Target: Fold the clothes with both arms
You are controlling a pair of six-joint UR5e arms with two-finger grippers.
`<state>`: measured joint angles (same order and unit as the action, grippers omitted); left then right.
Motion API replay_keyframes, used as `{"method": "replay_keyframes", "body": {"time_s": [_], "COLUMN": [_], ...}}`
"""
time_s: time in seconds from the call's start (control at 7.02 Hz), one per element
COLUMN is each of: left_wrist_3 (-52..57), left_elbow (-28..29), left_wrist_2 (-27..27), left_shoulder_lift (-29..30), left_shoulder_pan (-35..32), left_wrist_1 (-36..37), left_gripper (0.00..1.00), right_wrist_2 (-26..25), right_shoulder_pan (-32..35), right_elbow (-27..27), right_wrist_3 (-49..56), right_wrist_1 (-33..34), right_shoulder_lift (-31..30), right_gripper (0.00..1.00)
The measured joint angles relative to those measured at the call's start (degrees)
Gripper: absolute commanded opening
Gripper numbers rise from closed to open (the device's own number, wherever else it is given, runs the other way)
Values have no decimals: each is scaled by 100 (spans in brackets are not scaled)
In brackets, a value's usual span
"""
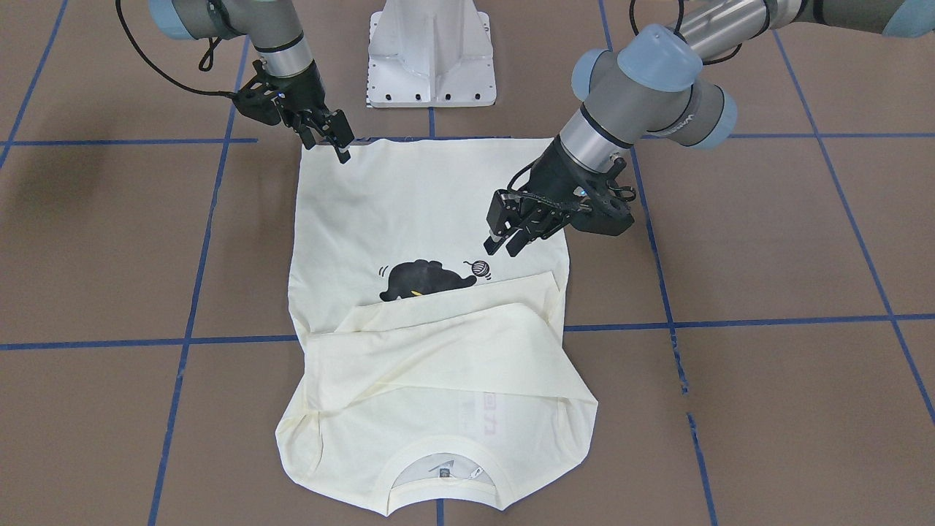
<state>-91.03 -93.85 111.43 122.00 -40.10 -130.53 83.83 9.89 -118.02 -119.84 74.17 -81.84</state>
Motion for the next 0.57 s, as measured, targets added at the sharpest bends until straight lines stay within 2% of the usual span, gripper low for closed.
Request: {"method": "replay_keyframes", "body": {"time_s": [0.14,0.43,0.57], "left_wrist_3": [-2,-2,-5], "left_elbow": [16,12,6], "left_wrist_2": [1,2,0], "left_shoulder_lift": [0,7,14], "left_shoulder_pan": [6,10,10], "left_wrist_1": [-2,7,9], "left_gripper": [49,50,50], "right_wrist_2": [-19,-144,-190], "right_shoulder_pan": [-125,-323,-359], "right_elbow": [-120,-154,-124], "right_wrist_3": [-66,-113,-115], "right_wrist_1": [437,826,874], "right_shoulder_lift": [6,-5,4], "right_gripper": [78,73,61]}}
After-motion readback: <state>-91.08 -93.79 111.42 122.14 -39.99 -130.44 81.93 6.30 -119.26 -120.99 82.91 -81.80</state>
